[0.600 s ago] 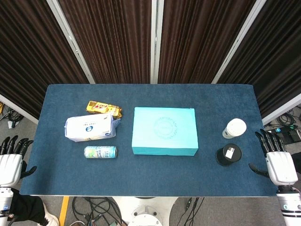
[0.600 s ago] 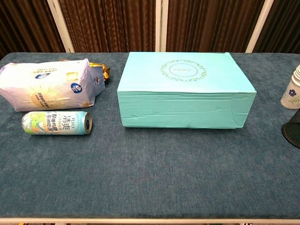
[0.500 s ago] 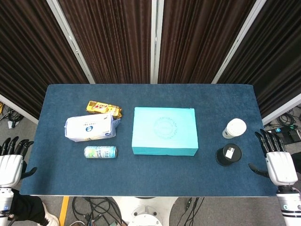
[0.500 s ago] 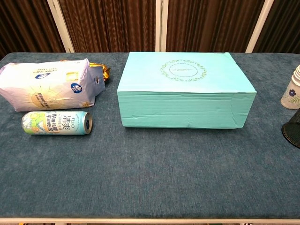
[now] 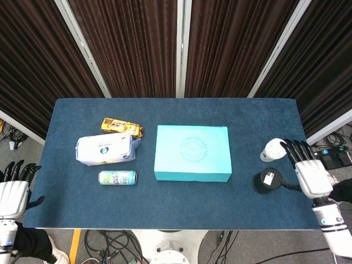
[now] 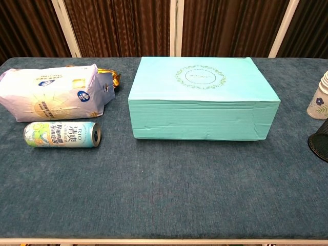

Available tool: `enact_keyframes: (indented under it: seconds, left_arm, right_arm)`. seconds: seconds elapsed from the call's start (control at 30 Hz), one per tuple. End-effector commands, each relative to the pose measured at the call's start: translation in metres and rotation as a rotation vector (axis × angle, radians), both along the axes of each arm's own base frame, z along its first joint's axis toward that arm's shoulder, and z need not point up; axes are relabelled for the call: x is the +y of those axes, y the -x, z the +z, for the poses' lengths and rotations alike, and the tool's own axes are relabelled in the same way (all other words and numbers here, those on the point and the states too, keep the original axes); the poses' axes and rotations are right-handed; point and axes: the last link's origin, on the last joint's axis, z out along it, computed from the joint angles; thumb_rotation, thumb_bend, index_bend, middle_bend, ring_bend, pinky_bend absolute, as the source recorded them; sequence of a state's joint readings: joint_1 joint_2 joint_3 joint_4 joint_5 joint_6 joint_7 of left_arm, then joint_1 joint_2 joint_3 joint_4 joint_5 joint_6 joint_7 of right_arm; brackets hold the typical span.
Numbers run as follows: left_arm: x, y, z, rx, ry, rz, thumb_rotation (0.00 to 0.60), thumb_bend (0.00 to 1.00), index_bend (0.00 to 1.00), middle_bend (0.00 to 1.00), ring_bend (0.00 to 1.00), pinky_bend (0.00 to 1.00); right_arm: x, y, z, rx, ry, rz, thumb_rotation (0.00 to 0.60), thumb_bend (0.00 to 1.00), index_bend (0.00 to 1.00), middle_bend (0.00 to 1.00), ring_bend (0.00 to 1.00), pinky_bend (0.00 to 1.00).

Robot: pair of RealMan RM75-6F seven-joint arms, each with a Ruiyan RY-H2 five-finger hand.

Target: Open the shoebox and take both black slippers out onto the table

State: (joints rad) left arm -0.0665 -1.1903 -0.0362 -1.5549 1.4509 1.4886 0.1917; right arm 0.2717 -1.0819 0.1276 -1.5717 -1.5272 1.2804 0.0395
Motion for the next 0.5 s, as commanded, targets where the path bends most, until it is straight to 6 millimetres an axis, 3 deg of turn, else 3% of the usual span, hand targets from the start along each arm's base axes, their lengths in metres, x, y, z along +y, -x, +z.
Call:
enact_keyframes:
  seconds: [0.03,0.23,0.5]
  left_arm:
    - [-0.002,0.0,0.001,-0.001,-0.003,0.004,0.6,0.0,0.2,0.16,0.05,0.04]
    - [-0.007,0.001,0.004,0.002,-0.009,0.031,0.6,0.0,0.2,0.16,0.05,0.04]
    - [-0.009,0.001,0.006,0.001,-0.01,0.05,0.6,0.0,0.2,0.16,0.05,0.04]
  right_arm:
    - [-0.053,-0.017,-0.007,0.038,-0.044,0.055,0.6,0.04,0.0,0.08,0.0,0.0]
    - [-0.11,-0.034,-0.038,0.103,-0.114,0.096,0.6,0.05,0.0,0.1,0.0,0.0]
    - [-0.149,-0.038,-0.075,0.19,-0.161,0.129,0.6,0.04,0.0,0.1,0.0,0.0]
